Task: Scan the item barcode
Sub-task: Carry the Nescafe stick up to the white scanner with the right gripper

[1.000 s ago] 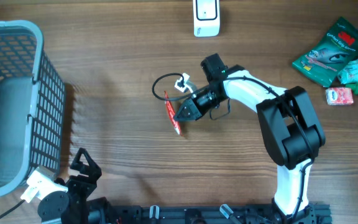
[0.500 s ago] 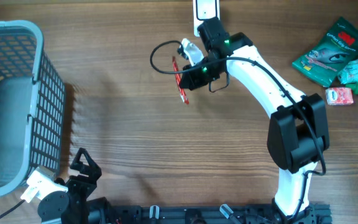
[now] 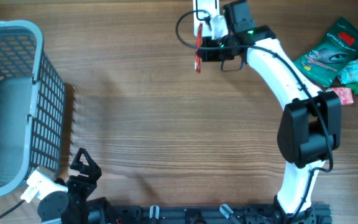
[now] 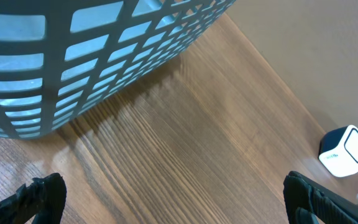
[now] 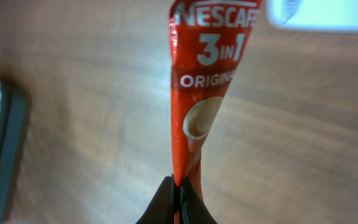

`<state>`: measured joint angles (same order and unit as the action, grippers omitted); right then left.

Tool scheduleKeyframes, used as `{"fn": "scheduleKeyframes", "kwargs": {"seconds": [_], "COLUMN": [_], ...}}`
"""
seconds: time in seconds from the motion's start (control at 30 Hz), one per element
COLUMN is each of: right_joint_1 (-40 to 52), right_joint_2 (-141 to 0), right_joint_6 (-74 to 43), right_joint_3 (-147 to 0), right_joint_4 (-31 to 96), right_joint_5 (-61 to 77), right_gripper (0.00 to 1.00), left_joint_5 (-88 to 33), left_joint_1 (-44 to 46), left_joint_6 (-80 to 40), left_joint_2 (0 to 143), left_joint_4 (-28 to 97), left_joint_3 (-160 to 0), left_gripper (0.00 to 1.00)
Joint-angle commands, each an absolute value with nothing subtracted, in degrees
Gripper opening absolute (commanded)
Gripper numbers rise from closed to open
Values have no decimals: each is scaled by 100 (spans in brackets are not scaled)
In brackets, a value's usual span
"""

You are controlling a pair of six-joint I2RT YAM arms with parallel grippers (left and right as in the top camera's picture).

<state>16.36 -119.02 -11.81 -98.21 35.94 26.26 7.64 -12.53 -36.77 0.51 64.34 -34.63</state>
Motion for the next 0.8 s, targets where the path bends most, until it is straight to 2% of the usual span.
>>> {"fn": "scheduleKeyframes", "kwargs": {"seconds": [0.0, 0.4, 0.77], "right_joint_1": [1562, 1520, 1494], "right_joint_2": [-12101, -13686, -14291], "right_joint_6": [-1391, -1806, -2250], "right_joint_3": [-10160, -12300, -12549], "right_joint_4": [3304, 3236, 2853], "right_joint_5": [2440, 2025, 1426], "right_gripper": [4, 5, 4], "left_joint_5": [838, 838, 838], "left_joint_1": [-1264, -1264, -1264], "left_joint_6": [-3712, -3715, -3715], "left_joint_2": [38, 38, 38], "left_joint_4": [6431, 6431, 6431], "left_joint_3": [-3454, -3454, -3454], "left_gripper": [100, 100, 100]}}
